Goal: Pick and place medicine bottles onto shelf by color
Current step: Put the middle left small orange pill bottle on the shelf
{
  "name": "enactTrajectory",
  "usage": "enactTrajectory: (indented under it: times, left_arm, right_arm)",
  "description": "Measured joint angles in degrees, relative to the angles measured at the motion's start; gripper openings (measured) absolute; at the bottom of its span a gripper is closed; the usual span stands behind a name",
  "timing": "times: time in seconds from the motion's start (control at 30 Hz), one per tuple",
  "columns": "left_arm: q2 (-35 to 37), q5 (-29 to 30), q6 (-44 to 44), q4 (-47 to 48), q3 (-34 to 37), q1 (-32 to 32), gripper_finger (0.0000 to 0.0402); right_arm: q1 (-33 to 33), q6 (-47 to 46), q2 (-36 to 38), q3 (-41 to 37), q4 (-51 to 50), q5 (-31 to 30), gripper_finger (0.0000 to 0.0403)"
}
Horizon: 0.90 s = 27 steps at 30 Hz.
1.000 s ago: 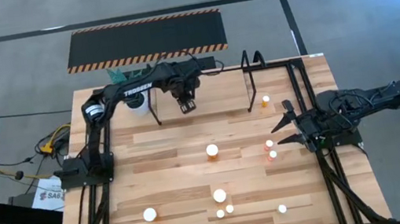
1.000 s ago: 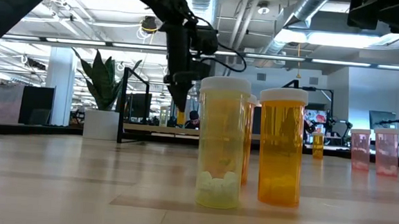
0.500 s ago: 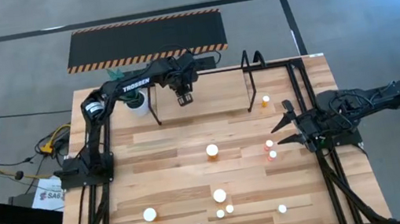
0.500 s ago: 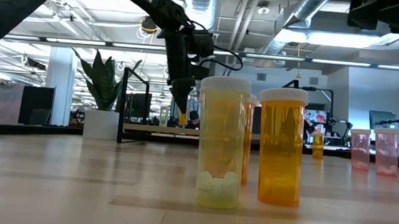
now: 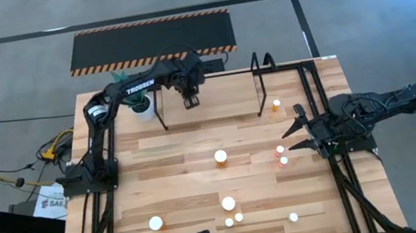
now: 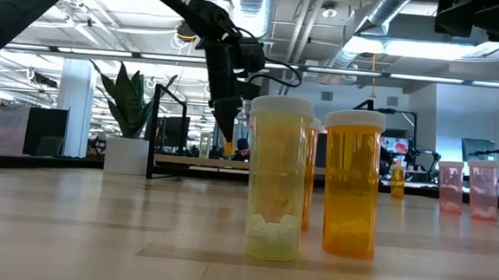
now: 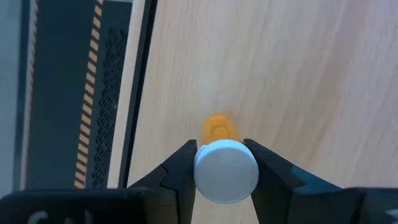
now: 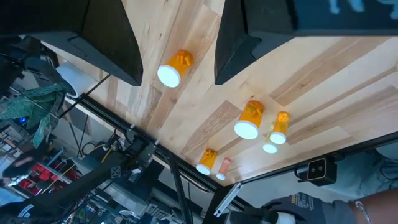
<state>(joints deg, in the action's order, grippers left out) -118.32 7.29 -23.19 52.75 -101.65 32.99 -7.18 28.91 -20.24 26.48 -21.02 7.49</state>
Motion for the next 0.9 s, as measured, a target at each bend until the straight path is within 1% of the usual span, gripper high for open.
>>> enactTrajectory:
  times: [0.2,0.63,0.9]
  left_arm:
    - [0.04,-2.90,-2.08,-0.02,0.00,1.14,0.0110]
    - [-1.05,-2.54,-3.42,-0.76,0.00,2.23,0.0110]
    - [-1.77,-3.58,-5.07,-2.36,0.02,2.60,0.0110]
  right_arm:
    - [-0.02,0.00,0.01,0.00,0.00,0.00,0.0223]
    - [-0.01,0.00,0.01,0.00,0.01,0.00,0.0223]
    - [-0.01,0.00,0.01,0.00,0.02,0.00,0.0223]
